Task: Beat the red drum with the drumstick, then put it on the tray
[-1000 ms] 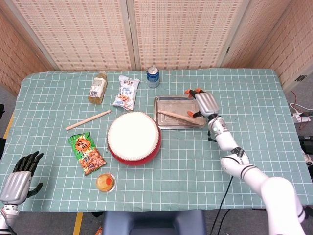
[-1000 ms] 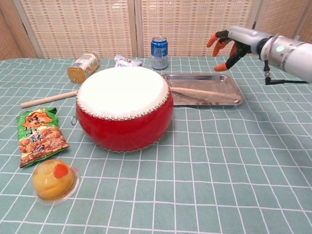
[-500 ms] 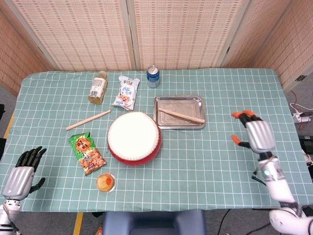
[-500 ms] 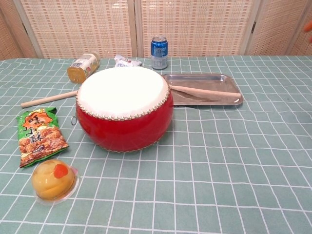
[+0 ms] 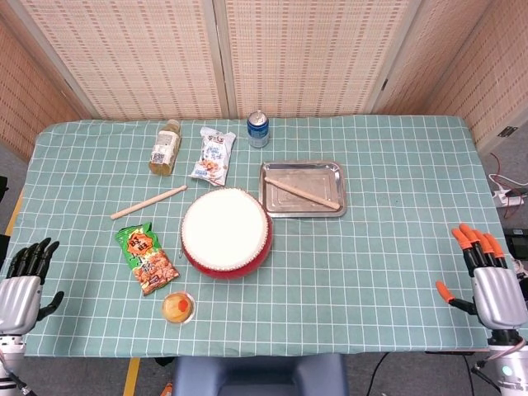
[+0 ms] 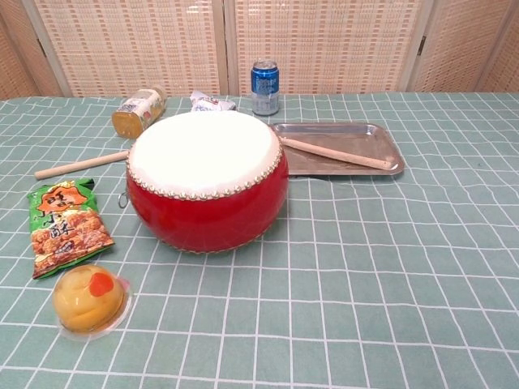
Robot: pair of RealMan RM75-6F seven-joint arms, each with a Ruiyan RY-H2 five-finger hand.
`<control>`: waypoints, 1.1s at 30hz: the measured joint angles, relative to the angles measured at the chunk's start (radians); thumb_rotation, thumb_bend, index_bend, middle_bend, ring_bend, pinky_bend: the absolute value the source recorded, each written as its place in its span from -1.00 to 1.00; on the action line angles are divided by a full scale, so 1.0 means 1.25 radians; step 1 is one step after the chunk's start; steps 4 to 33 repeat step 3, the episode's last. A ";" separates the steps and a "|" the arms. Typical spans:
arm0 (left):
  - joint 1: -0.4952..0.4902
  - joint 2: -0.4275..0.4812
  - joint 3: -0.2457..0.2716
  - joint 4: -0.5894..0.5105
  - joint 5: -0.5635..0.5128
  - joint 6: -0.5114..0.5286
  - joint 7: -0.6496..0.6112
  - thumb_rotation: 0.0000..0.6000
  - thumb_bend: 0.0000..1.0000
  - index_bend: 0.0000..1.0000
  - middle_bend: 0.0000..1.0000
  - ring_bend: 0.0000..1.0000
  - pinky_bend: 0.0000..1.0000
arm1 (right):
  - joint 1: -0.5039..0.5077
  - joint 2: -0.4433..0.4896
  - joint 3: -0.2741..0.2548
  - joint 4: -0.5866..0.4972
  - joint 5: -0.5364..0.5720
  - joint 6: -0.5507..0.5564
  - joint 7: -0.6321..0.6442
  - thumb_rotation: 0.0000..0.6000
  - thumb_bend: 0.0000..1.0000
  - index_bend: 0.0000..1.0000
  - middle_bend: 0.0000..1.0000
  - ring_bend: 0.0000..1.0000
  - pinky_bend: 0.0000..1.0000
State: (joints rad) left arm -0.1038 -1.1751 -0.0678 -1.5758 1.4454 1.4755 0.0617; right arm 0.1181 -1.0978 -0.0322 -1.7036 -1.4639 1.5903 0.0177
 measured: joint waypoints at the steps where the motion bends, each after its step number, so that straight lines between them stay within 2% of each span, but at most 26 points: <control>1: 0.002 0.001 -0.003 -0.001 -0.006 0.003 0.001 1.00 -0.51 -0.98 -1.00 -1.00 -0.96 | -0.004 0.000 0.000 0.001 -0.003 0.002 -0.002 1.00 -0.48 -1.00 -1.00 -1.00 -1.00; 33: 0.006 0.002 -0.008 -0.001 -0.017 0.008 0.002 1.00 -0.52 -0.98 -1.00 -1.00 -0.96 | -0.011 -0.002 0.001 0.004 -0.006 0.003 0.000 1.00 -0.48 -1.00 -1.00 -1.00 -1.00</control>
